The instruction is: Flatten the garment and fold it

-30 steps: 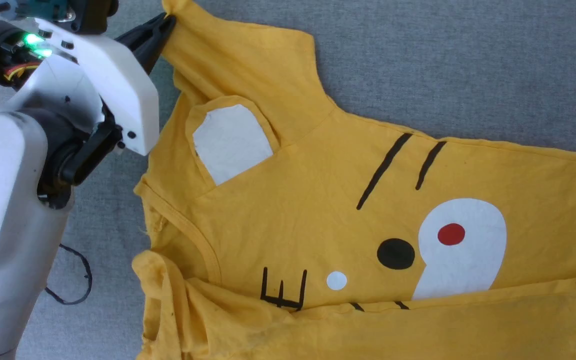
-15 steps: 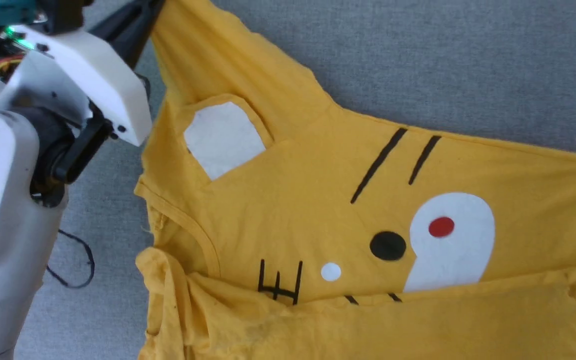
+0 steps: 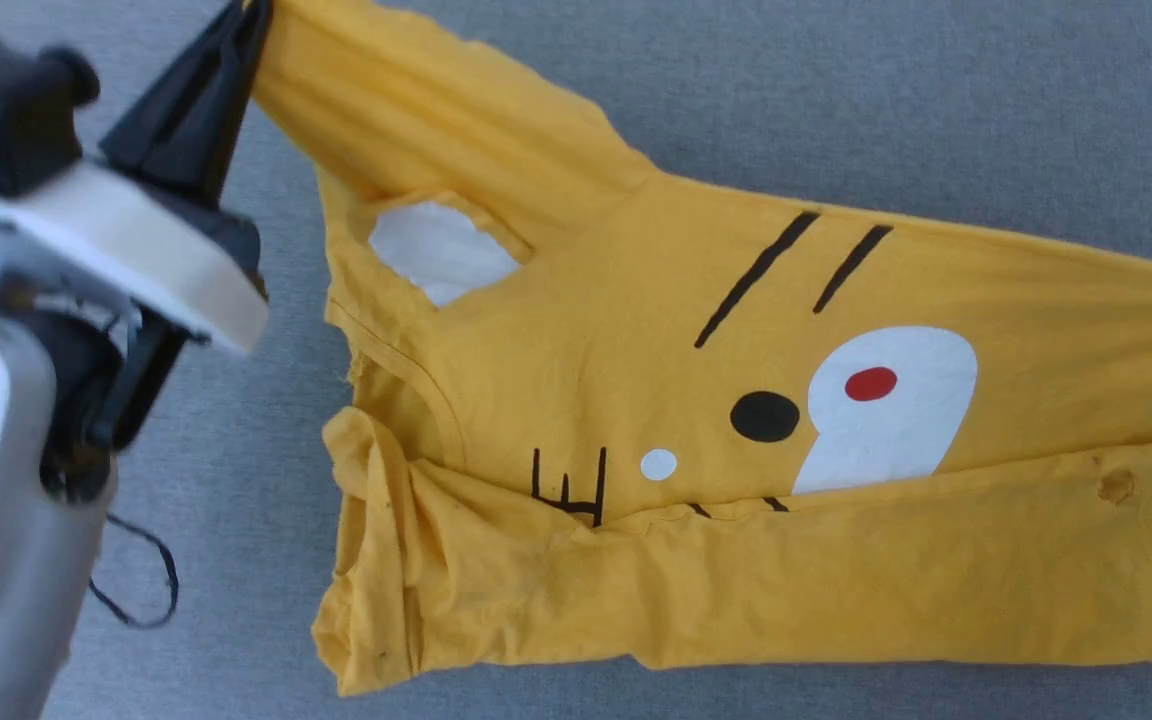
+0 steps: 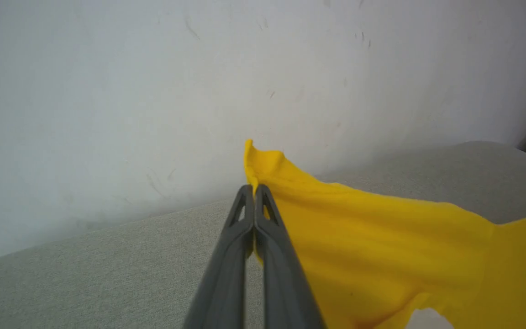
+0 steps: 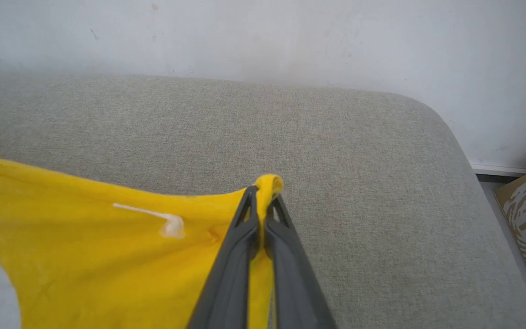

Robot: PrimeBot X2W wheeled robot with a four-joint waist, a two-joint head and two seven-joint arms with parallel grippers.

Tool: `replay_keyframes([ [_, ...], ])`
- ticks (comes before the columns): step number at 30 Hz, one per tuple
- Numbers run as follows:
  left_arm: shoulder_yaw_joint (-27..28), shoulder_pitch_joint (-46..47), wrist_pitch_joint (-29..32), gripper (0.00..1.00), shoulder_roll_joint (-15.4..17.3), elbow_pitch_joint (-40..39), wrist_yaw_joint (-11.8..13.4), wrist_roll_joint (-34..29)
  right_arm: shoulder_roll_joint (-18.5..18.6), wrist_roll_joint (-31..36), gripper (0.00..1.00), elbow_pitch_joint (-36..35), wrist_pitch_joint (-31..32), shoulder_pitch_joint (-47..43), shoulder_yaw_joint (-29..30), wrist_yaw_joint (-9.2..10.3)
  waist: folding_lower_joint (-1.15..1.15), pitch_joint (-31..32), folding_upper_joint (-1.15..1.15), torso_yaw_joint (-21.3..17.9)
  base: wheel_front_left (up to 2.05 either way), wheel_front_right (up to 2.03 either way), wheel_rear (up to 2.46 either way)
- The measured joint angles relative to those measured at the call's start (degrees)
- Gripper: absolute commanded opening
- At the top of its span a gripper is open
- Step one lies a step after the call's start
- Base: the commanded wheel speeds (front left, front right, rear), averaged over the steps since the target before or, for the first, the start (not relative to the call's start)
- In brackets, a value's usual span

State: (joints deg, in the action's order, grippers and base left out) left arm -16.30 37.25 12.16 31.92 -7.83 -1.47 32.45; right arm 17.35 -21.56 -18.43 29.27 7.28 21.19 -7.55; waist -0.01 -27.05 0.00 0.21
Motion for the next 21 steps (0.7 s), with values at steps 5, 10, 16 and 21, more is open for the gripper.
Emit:
replay_keyframes([
  [5, 2.5, -8.9, -5.3, 0.00, 0.1, -5.9, 2.3, 0.4, -1.3, -0.6, 0.00, 0.0, -2.3, -2.7, -0.3, 0.00, 0.00, 2.0, 0.00, 1.0, 0.00, 0.00, 0.00],
  [10, 4.4, -20.5, -10.7, 0.00, -1.2, -11.1, 4.5, 2.0, -3.5, -1.8, 0.00, 1.3, -4.3, -6.6, -0.2, 0.00, 0.00, 3.6, 0.00, 1.6, 0.00, 0.00, 0.00],
  [16, 4.8, -33.5, -17.1, 0.00, -4.5, -13.6, 5.1, 4.7, -6.1, -3.2, 0.00, 3.7, -6.6, -11.3, -0.3, 0.00, 0.00, 5.4, 0.00, 1.9, 0.00, 0.00, 0.00],
  [21, 3.7, -41.1, -20.6, 0.00, -7.0, -13.6, 5.0, 7.2, -7.0, -3.7, 0.00, 4.9, -7.7, -14.0, 0.7, 0.00, 0.00, 6.0, 0.00, 1.7, 0.00, 0.00, 0.00],
])
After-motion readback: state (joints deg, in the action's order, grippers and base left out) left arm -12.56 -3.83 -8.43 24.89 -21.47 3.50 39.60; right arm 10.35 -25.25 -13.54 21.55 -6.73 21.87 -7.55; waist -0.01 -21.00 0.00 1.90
